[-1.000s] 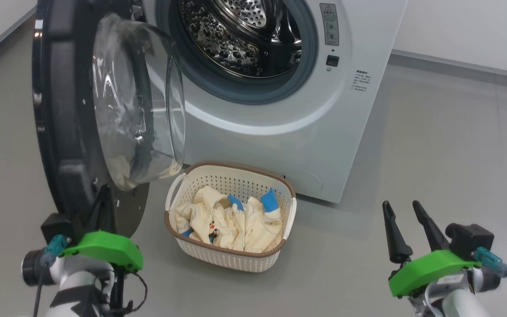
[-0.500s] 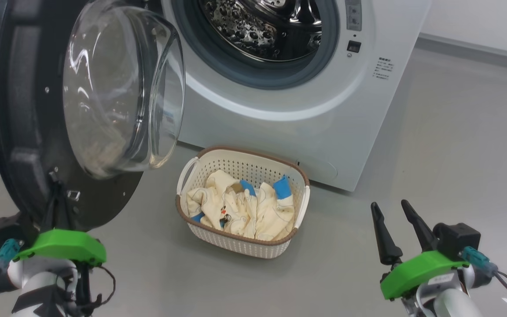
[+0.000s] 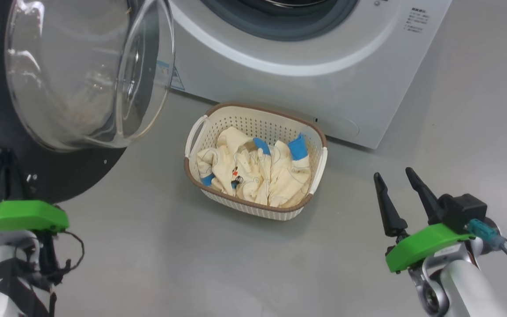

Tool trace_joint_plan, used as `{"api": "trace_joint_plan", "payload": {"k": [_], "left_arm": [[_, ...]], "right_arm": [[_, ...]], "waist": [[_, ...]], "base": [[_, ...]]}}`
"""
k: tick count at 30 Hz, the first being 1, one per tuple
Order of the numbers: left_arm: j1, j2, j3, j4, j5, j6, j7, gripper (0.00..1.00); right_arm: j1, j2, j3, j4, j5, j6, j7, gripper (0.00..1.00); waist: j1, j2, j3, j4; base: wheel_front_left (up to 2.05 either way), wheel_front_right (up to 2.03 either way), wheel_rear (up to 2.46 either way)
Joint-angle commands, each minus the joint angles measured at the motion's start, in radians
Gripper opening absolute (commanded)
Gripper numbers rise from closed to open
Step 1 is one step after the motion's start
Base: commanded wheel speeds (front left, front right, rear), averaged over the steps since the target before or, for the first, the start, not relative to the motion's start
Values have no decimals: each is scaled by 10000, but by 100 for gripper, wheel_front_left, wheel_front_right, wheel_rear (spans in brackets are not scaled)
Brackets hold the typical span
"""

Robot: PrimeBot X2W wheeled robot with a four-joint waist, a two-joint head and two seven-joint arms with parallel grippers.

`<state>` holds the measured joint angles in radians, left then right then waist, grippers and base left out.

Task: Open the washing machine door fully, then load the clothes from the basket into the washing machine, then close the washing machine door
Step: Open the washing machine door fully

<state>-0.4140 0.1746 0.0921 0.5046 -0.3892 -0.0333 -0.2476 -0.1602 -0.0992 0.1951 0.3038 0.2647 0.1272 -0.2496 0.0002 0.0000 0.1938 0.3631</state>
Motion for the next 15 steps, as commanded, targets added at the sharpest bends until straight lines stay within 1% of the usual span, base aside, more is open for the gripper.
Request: {"api": "trace_joint_plan", "payload": {"k": [1,8,15], "left_arm": [[-534,570,563,-352,-99,118,-141,0],[-976,901,1194,-140,-350,102,-141,0],[-1486,1146,1446,407,-398,-58,-141,0]], "right_arm": [[-373,-170,214,-332,-91,35,-122,100],[-630,-580,169,-395,-129,35,-122,100],[-857,-951,201,-472,-161,35,-75,100]], "waist": [[-2,0,339,76],[-2,0,1054,236],[-2,0,1632,417]], "base": [[0,0,0],[0,0,0],[0,0,0]]}}
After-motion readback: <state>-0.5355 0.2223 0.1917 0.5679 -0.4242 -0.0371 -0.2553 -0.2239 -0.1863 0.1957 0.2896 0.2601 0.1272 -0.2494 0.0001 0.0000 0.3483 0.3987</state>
